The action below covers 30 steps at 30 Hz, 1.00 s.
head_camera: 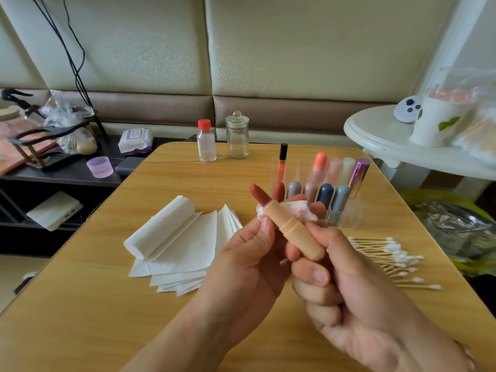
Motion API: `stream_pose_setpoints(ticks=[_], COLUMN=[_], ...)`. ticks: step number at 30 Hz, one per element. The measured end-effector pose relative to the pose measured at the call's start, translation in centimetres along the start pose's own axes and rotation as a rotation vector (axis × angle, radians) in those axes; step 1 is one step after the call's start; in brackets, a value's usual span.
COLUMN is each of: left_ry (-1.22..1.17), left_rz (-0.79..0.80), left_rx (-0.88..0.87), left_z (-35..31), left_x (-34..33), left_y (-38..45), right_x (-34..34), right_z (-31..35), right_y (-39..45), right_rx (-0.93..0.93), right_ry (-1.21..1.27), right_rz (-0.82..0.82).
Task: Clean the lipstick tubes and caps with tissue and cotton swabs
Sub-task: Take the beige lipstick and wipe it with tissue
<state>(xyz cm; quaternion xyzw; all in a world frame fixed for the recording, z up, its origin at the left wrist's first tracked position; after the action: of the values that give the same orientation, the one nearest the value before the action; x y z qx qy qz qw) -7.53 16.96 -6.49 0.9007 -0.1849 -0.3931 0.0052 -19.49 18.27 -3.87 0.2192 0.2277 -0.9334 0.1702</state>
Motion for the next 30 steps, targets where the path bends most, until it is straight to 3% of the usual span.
stream_pose_setpoints(ticks=[3, 6, 11, 14, 18, 21, 24, 28, 30], left_ry=[0.076, 0.504, 1.123, 1.490, 1.703, 1.798, 1.633, 1.281, 1.129], left_rz=[-0.141, -0.335, -0.511, -0.557, -0.545, -0.572, -0.495, -0.270, -0.230], left_rx=[0.012, -0.076, -0.281, -0.197, -0.088, -0.284, -0.471, -0.407, -0.366], left_z=[-0.3, -1.6, -4.0, -4.2, -3.6, -3.6, -3.4, -2.4, -2.1], left_x=[0.4, 0.9, 1.4, 2.4, 3.0, 2.8, 1.8, 0.5, 0.3], left_y=[0.1, 0.0, -0.3, -0.2, -0.3, -0.3, -0.4, -0.3, -0.2], right_x=[0.6, 1.0, 1.3, 1.5, 1.5, 1.7, 1.6, 1.2, 1.1], right_z=[-0.3, 0.0, 0.3, 0.4, 0.3, 0.1, 0.1, -0.3, -0.4], right_y=[0.0, 0.0, 0.2, 0.3, 0.5, 0.8, 0.9, 1.1, 1.1], right_rx=[-0.085, -0.055, 0.061, 0.102, 0.135, 0.197, 0.330, 0.434, 0.472], right_ry=[0.043, 0.074, 0.009, -0.033, -0.076, -0.170, -0.308, -0.461, -0.551], right_rz=[0.156, 0.261, 0.195, 0.132, 0.081, -0.025, -0.136, -0.155, -0.131])
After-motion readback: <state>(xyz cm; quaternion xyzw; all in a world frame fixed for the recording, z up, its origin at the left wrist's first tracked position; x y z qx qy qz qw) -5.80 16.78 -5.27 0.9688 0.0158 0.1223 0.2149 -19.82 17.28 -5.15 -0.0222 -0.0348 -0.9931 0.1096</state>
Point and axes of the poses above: each hand's wrist, its own y-axis towards the middle knuckle, its own x-axis out of the back of the hand, z = x × y, the point moved 2 cm from there along y, towards the middle knuckle, and after that the axes turned 3 degrees about -y, right-handed, at the moved point
